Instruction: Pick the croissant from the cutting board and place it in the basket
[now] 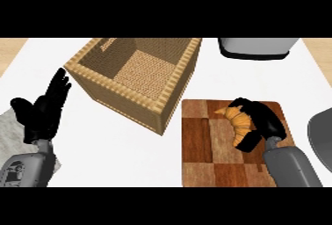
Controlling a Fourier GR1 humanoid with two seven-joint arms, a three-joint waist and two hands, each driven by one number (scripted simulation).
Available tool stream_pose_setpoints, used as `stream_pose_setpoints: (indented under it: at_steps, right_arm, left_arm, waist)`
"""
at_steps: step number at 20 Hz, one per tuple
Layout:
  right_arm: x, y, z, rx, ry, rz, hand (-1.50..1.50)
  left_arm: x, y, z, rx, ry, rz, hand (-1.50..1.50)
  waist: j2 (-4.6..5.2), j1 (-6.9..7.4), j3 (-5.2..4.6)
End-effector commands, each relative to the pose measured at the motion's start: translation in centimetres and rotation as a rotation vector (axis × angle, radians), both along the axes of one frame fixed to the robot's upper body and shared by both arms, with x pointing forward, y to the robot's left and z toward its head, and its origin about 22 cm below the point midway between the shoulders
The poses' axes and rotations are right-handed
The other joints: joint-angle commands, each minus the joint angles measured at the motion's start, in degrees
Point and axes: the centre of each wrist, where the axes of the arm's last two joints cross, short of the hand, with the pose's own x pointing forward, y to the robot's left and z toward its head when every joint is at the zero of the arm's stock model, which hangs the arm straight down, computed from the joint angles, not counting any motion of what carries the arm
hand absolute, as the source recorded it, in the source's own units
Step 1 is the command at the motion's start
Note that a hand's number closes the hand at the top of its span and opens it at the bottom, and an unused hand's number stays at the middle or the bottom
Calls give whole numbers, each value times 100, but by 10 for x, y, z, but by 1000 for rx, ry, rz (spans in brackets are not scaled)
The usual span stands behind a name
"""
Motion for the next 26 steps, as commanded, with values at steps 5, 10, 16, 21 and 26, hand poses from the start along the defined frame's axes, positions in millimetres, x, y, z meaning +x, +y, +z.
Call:
stream_pose_setpoints:
  at_steps: [5,10,16,21,26]
  right_arm:
    - [-18,141,-3,44,38,239,150]
    - [-29,159,4,138,1,178,150]
    - [-46,190,35,387,-220,109,150]
    - [-63,220,59,527,-373,71,150]
    - [-65,246,75,528,-468,24,150]
  left_arm:
    - [12,-25,9,-4,-23,-109,0]
    - [17,-36,12,-6,-31,-148,0]
    - [19,-43,11,-10,-16,-161,0]
    - [21,-45,8,-5,-11,-165,0]
    - [22,-37,0,3,16,-137,0]
  waist:
    - [276,901,205]
    - [301,986,248]
    - [208,1016,256]
    - [160,972,211]
    - [121,876,156]
